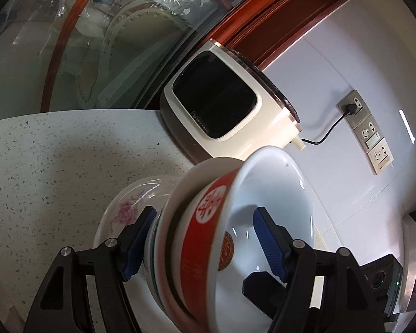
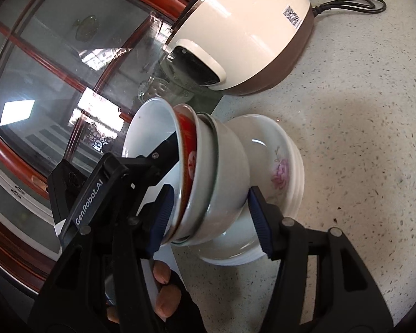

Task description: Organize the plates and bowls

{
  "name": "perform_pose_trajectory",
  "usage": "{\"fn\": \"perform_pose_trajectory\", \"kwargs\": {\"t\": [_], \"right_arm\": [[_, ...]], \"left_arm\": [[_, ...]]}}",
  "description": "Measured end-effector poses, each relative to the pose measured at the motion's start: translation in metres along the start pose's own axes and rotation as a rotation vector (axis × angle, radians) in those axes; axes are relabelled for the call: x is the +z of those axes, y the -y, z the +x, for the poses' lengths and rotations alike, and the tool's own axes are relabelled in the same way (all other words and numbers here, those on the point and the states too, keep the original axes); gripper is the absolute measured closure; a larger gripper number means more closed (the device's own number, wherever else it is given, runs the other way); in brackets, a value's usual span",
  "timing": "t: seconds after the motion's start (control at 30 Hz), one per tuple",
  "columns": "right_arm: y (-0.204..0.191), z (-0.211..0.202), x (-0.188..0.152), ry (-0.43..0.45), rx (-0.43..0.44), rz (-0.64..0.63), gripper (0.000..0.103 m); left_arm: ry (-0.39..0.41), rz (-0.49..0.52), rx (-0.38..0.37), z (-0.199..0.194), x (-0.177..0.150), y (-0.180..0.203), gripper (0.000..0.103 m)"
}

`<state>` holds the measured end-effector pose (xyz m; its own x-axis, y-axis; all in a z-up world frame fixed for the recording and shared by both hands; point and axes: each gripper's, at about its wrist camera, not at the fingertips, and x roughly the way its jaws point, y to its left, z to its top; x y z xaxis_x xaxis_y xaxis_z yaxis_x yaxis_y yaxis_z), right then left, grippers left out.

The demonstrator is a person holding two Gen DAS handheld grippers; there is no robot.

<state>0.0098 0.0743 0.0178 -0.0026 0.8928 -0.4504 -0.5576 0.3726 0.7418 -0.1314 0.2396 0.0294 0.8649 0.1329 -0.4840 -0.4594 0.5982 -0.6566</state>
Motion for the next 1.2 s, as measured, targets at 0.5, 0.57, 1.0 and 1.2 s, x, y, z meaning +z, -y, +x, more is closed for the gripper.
{"fn": "perform_pose_trajectory", "kwargs": {"t": [0.5,0.57,1.0,1.2], "right_arm": [[-0.006,-0.028,-0.001,0.148,-0.053,-0.094,0.029],[-0.010,-0.034,-0.004,0.168,-0.059,-0.126,0.028],[-0.002,-0.086,-0.023,0.441,-0.126,-0.057,0.002],[-0.033,-0.103,-0.082,0.501,-0.343,-0.095,0.000]], "left_arm": [[0.035,0.008,-0.001,-0.003,0.012,-0.008,0.021],[0.034,0.019,-0.004,-0.003,0.011,-0.006,0.021],[0.089,0.198,0.010,-0.042,0.003,0.002,0.000],[0.108,0.366,0.050,-0.072,-0.011,0.001,0.000]]}}
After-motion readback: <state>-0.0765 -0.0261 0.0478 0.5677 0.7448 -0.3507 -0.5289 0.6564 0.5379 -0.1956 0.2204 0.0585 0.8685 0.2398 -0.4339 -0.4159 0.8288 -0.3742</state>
